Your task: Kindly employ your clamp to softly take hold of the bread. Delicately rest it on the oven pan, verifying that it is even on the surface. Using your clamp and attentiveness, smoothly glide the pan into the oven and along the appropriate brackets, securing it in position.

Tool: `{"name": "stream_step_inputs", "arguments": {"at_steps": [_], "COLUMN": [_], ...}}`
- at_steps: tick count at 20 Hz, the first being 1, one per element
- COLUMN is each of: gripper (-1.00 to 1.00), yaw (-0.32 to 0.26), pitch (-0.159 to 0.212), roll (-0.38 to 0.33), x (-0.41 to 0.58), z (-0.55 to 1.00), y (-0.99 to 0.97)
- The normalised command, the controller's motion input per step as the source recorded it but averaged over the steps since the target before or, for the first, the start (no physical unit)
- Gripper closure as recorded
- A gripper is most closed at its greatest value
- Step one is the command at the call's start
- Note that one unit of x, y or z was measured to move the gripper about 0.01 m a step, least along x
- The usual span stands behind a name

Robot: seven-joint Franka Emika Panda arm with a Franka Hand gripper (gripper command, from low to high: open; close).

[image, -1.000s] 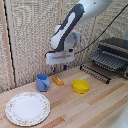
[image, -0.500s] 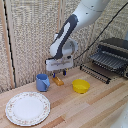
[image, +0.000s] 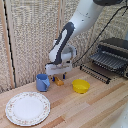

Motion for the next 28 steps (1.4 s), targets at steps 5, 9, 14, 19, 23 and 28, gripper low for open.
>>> {"name": "stream_step_inputs", "arguments": {"at_steps": [5, 9, 14, 19, 23, 28], "gripper": [1.0, 1.0, 1.0, 1.0, 1.0, 1.0], "yaw": [0.01, 0.03, -0.005, -0.16, -0.3, -0.35], "pitch": [0.011, 0.0, -0.011, -0.039, -0.026, -0.004], "roll": [-0.028, -0.01, -0.01, 0.001, -0.016, -0.033], "x": [0.007, 0.001, 0.003, 0.033, 0.064, 0.01], "z": [0.0, 0.0, 0.02, 0.38, 0.67, 0.68], "y": [0.12, 0.12, 0.12, 0.06, 0.03, 0.0]}}
